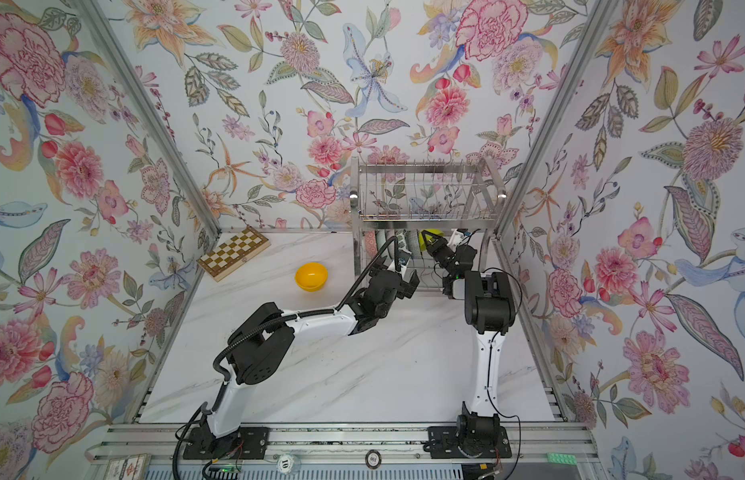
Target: Load the bowls into the dish rack
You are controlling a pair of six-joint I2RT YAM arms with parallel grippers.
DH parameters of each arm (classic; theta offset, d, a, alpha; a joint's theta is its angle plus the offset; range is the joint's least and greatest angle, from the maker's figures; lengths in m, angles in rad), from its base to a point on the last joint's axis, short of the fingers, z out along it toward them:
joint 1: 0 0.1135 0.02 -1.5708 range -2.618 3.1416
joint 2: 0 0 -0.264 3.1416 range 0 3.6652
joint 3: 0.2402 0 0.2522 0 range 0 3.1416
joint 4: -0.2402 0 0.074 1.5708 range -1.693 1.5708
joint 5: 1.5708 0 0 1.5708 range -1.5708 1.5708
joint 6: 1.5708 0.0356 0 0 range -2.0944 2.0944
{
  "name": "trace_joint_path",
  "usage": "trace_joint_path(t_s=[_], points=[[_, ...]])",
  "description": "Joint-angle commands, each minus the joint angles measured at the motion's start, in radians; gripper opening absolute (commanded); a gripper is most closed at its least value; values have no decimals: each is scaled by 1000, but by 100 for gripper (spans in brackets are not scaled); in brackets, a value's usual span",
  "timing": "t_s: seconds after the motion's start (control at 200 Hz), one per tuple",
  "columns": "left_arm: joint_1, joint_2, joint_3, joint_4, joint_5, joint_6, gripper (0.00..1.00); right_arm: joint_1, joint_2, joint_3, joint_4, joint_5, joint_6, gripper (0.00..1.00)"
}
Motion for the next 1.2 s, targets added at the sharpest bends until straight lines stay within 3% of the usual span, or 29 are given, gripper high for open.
trace_joint_path(t_s=[0.0, 0.741, 0.931, 1.196], points=[[11, 2, 2, -3, -19, 7, 99, 7, 30, 31, -10, -13, 2, 0], [12, 4, 8, -13, -15, -13, 99, -5, 18, 30, -139, -50, -61, 0], [12, 4, 8, -15, -10, -20, 99, -17, 5, 27, -150, -56, -67, 9], [12, 19, 31, -26, 1, -33, 99, -28, -11, 20, -163, -69, -79, 12]])
